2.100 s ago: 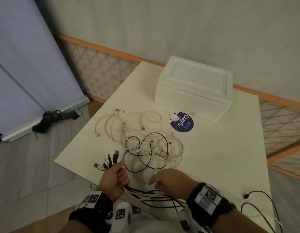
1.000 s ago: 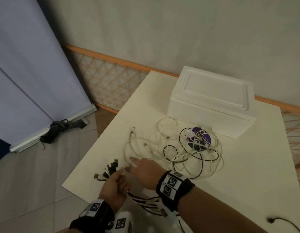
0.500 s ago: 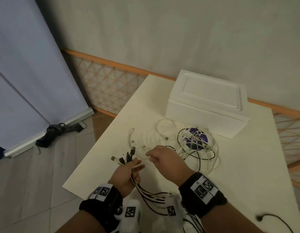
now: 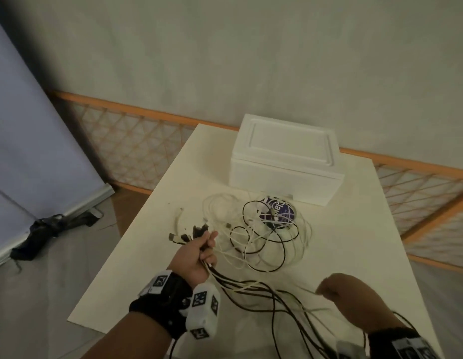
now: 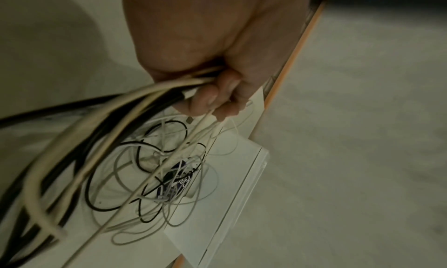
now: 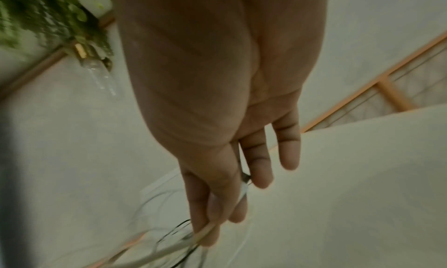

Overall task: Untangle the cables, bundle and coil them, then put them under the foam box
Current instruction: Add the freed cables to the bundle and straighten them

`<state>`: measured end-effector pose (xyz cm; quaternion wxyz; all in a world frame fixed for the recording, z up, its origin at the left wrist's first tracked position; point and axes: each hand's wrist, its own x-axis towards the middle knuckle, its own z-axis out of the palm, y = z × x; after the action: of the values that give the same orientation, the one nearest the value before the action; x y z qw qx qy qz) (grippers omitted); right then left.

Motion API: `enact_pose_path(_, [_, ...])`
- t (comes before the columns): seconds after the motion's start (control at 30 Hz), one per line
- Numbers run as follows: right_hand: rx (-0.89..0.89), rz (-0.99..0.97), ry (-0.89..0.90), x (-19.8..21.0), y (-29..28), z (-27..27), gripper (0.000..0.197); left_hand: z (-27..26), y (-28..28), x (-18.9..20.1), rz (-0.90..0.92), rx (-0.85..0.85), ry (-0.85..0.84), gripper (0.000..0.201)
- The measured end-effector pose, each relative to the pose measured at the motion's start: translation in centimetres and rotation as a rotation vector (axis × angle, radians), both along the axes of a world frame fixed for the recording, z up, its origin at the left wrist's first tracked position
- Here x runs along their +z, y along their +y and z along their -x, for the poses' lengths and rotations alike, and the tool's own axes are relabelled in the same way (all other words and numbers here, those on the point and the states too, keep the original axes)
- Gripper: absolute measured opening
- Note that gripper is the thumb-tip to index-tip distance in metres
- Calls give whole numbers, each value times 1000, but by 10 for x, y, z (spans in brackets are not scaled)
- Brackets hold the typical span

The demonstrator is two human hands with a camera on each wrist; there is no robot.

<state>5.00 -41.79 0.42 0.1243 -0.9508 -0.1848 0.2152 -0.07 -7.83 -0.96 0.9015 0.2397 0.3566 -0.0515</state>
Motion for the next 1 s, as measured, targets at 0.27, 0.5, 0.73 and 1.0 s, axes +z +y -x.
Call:
enact_pose_path(0.27, [-150,-29,-438,21,26,-10,41,-13,-27,5,-179,-55,14,18])
enact_pose_path(0.5, [138,-408,-92,53,170,2,13,-17,-49,21,-149,-90,-41,20])
enact_pose_path(0.73, [300,-375,-144,39,143,1,20,-35,-20,21,-86,-46,-53,27])
enact_pose_path(1.0, [133,-10,129,35,30,-30,15,-69,24,-6,-163,35,46,28])
